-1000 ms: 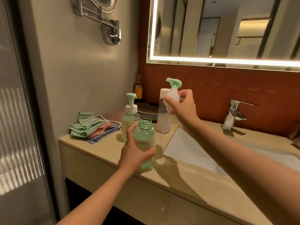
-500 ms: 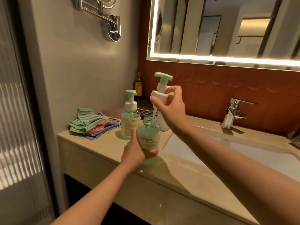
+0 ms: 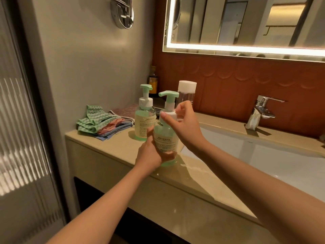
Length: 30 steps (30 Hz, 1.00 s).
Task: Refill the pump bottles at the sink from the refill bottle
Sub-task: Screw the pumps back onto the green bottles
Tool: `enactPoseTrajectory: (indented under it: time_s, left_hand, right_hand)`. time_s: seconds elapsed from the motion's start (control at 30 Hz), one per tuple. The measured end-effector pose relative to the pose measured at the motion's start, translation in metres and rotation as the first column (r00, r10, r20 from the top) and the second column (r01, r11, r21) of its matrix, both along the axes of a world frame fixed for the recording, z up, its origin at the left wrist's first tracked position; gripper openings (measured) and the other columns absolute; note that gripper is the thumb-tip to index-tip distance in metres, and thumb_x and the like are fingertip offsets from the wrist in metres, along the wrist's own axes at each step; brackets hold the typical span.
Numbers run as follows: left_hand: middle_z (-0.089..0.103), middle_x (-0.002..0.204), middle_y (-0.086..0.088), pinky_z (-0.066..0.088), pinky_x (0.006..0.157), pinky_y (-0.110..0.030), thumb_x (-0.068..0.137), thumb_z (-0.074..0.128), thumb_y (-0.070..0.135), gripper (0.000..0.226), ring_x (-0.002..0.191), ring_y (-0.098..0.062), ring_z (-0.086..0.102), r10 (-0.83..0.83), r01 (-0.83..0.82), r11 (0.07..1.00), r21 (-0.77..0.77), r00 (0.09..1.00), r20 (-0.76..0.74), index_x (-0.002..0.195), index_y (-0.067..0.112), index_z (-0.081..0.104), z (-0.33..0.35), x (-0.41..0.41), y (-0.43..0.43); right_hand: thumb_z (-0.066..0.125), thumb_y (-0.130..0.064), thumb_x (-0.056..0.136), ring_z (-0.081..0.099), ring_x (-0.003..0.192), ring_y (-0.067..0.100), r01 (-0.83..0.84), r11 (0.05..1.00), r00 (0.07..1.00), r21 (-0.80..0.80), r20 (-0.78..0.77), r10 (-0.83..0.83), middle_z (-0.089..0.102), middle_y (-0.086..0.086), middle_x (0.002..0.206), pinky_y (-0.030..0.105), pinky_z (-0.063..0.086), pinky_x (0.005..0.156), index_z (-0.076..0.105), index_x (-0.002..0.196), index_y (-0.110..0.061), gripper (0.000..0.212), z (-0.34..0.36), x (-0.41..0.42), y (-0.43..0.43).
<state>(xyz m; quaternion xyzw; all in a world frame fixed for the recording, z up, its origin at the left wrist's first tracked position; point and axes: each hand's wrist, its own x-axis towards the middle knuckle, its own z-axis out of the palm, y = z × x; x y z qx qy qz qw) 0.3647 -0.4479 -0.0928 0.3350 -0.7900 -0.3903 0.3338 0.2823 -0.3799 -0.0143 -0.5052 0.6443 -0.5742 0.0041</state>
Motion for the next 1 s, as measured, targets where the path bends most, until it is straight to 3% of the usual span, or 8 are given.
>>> enactPoseTrajectory:
  time_s: [0.1,0.23,0.37,0.47,0.67,0.8,0.87,1.0]
  left_hand:
    - [0.052,0.133,-0.007,0.041,0.102,-0.041,0.064,0.081,0.042,0.106,0.122,-0.029,0.049,0.008,-0.008,1.000,0.003,1.000,0.013,0.144,0.025,0.013,0.000,0.001,0.001]
    - [0.052,0.132,-0.007,0.042,0.100,-0.039,0.064,0.080,0.045,0.092,0.122,-0.028,0.048,0.040,-0.042,0.999,0.032,0.998,0.041,0.137,0.018,0.031,0.000,0.001,0.002]
    - [0.047,0.137,-0.008,0.039,0.103,-0.041,0.066,0.080,0.044,0.104,0.124,-0.030,0.045,0.030,-0.030,0.999,0.016,0.999,0.040,0.144,0.023,0.014,0.001,0.000,0.002]
    - [0.045,0.140,-0.007,0.037,0.103,-0.041,0.067,0.079,0.041,0.113,0.126,-0.031,0.044,0.016,-0.017,1.000,0.014,0.999,0.033,0.147,0.027,0.000,0.003,0.002,0.003]
    - [0.056,0.128,-0.007,0.045,0.097,-0.043,0.064,0.082,0.038,0.105,0.116,-0.031,0.053,0.018,-0.018,1.000,0.000,1.000,-0.007,0.141,0.030,0.011,0.002,0.002,0.004]
    - [0.053,0.132,-0.008,0.044,0.099,-0.045,0.065,0.081,0.040,0.106,0.120,-0.034,0.050,0.022,-0.022,1.000,-0.003,1.000,0.007,0.141,0.032,0.008,0.001,0.001,0.003]
    - [0.052,0.133,-0.007,0.043,0.099,-0.045,0.064,0.081,0.041,0.109,0.121,-0.033,0.049,0.027,-0.027,1.000,-0.006,1.000,0.011,0.142,0.030,0.006,0.000,0.001,0.001]
    - [0.055,0.130,-0.003,0.043,0.100,-0.043,0.064,0.083,0.038,0.109,0.120,-0.030,0.050,0.013,-0.013,1.000,0.014,1.000,-0.022,0.142,0.033,0.007,-0.002,0.001,0.001]
  right_hand:
    - [0.069,-0.045,0.078,0.050,0.082,0.014,0.035,0.999,0.997,0.008,0.066,-0.035,0.051,0.005,0.091,0.030,0.049,0.073,0.039,0.092,-0.018,0.042,0.008,0.000,-0.005]
    - [0.065,-0.046,0.081,0.053,0.097,0.009,-0.154,0.970,0.975,0.189,0.185,0.119,0.050,-0.002,0.115,0.022,0.044,0.076,0.036,0.128,-0.016,0.063,0.021,0.000,-0.013]
    - [0.053,-0.038,0.092,0.055,0.079,0.002,-0.215,0.958,0.967,0.192,0.181,0.180,0.059,-0.009,0.089,0.022,0.042,0.069,0.057,0.101,-0.017,0.022,0.019,0.003,-0.013]
    - [0.056,-0.041,0.089,0.058,0.086,0.009,-0.075,0.986,0.997,0.146,0.042,0.070,0.060,-0.007,0.094,0.027,0.050,0.073,0.057,0.106,-0.017,0.029,0.008,0.003,-0.011]
    - [0.066,-0.060,0.072,0.053,0.094,0.017,0.252,0.968,0.967,0.015,-0.050,-0.251,0.052,-0.003,0.099,0.042,0.050,0.085,0.039,0.099,-0.023,0.053,0.001,0.005,-0.009]
    - [0.067,-0.053,0.075,0.048,0.117,0.020,0.014,0.994,0.996,0.109,0.083,-0.023,0.046,0.004,0.131,0.036,0.045,0.092,0.037,0.131,-0.020,0.072,0.012,0.002,-0.015]
    - [0.064,-0.047,0.082,0.052,0.116,0.021,-0.111,0.975,0.989,0.194,0.115,0.089,0.053,0.005,0.129,0.030,0.043,0.083,0.043,0.130,-0.016,0.061,0.011,0.004,-0.014]
    - [0.066,-0.042,0.081,0.058,0.106,0.019,0.004,0.991,1.000,0.137,0.021,-0.007,0.062,0.003,0.118,0.028,0.048,0.079,0.054,0.120,-0.013,0.050,0.004,0.006,-0.005]
